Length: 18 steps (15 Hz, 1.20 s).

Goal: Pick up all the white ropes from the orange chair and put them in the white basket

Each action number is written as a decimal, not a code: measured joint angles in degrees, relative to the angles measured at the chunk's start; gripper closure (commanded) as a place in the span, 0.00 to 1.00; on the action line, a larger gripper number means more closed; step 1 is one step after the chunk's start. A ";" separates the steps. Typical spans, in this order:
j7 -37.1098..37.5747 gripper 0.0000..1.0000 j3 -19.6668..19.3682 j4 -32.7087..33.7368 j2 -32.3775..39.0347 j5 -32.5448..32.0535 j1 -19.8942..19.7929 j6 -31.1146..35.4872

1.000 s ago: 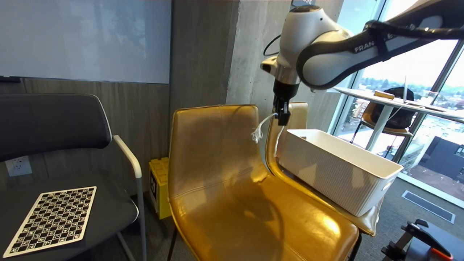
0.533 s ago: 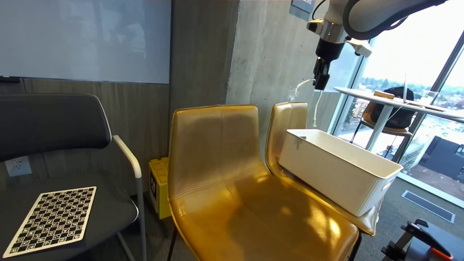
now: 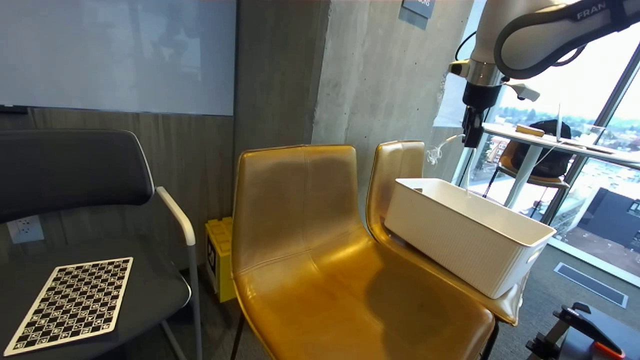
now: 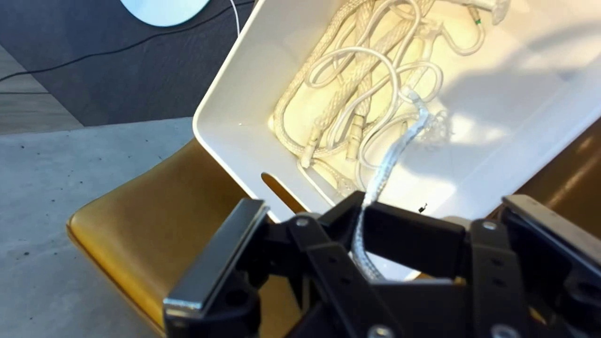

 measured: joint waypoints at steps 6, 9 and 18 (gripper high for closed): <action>0.45 1.00 -1.23 -0.42 0.30 0.25 -2.31 -0.31; 0.44 0.67 -1.76 -0.10 0.33 0.99 -3.93 -0.34; 0.40 0.02 -0.35 -0.29 0.69 2.32 -4.06 -0.35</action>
